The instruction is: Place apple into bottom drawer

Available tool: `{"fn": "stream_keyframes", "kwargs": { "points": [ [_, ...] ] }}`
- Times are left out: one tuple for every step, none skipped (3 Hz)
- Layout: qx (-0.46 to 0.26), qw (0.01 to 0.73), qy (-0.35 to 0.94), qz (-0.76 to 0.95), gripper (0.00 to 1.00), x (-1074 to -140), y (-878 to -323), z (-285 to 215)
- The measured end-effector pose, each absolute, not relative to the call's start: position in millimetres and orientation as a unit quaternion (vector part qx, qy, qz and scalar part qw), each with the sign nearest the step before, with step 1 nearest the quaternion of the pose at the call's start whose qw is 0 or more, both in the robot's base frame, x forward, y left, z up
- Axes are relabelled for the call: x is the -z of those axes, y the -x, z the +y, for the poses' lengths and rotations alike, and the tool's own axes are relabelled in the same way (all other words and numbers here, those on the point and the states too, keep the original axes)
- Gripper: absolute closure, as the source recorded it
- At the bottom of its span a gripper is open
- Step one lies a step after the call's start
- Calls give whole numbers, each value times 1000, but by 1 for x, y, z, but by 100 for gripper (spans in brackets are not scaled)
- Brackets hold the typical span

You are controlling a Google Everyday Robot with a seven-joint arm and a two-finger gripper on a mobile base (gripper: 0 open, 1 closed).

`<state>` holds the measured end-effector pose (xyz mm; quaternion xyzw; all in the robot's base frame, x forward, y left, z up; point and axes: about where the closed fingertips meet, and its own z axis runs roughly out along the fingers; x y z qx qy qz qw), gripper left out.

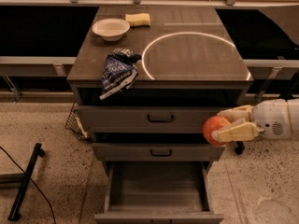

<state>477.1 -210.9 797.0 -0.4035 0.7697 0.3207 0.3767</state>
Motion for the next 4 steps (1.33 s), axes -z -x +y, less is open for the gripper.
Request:
{"fn": "stream_keyframes", "kwargs": {
  "points": [
    [-321,377,404,770,100,-797,-477,-211],
    [-331,372,370,785,100,-749,-482,-220],
    [-355,383,330,787,100,-675,-482,-229],
    [-365,395,329,776,100,-611,-476,-235]
  ]
}}
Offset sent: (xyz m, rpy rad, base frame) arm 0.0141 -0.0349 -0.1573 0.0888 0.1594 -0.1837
